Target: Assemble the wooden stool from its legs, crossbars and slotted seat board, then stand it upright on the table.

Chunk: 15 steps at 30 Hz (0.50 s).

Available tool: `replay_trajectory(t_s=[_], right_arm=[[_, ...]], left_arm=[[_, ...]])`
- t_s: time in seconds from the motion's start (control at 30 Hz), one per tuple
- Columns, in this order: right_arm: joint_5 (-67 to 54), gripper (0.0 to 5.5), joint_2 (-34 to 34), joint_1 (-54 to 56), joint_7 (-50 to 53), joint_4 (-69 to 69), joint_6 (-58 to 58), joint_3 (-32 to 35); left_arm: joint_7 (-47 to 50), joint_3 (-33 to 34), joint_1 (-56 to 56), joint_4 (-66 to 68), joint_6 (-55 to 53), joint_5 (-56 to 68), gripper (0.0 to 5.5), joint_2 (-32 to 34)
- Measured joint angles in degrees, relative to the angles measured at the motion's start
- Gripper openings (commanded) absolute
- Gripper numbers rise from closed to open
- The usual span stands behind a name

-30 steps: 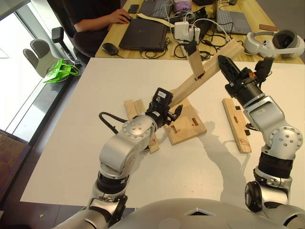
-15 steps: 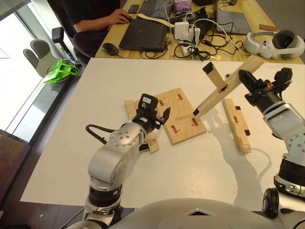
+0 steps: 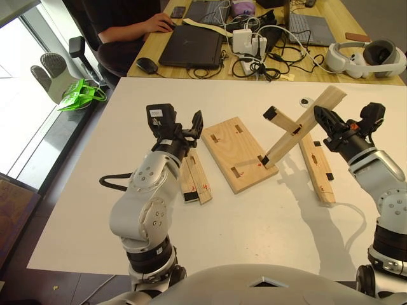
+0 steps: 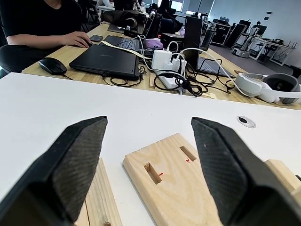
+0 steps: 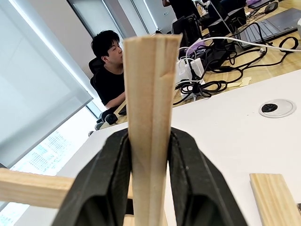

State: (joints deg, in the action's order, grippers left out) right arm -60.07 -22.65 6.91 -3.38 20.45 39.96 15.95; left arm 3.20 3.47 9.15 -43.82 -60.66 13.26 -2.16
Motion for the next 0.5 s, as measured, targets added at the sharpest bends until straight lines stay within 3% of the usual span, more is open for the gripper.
replay_trajectory(t_s=[0.27, 0.5], right_arm=[[3.64, 1.02, 3.87, 1.86, -4.72, -1.7, -1.57, -3.63], [9.45, 1.02, 1.9, 2.41, -12.84, -2.16, -3.65, -6.25]], left_arm=[[-0.18, 0.03, 1.33, 0.08, -0.03, 0.4, 3.29, 0.12], [-0.3, 0.03, 1.46, 0.1, -0.07, 0.43, 3.29, 0.52]])
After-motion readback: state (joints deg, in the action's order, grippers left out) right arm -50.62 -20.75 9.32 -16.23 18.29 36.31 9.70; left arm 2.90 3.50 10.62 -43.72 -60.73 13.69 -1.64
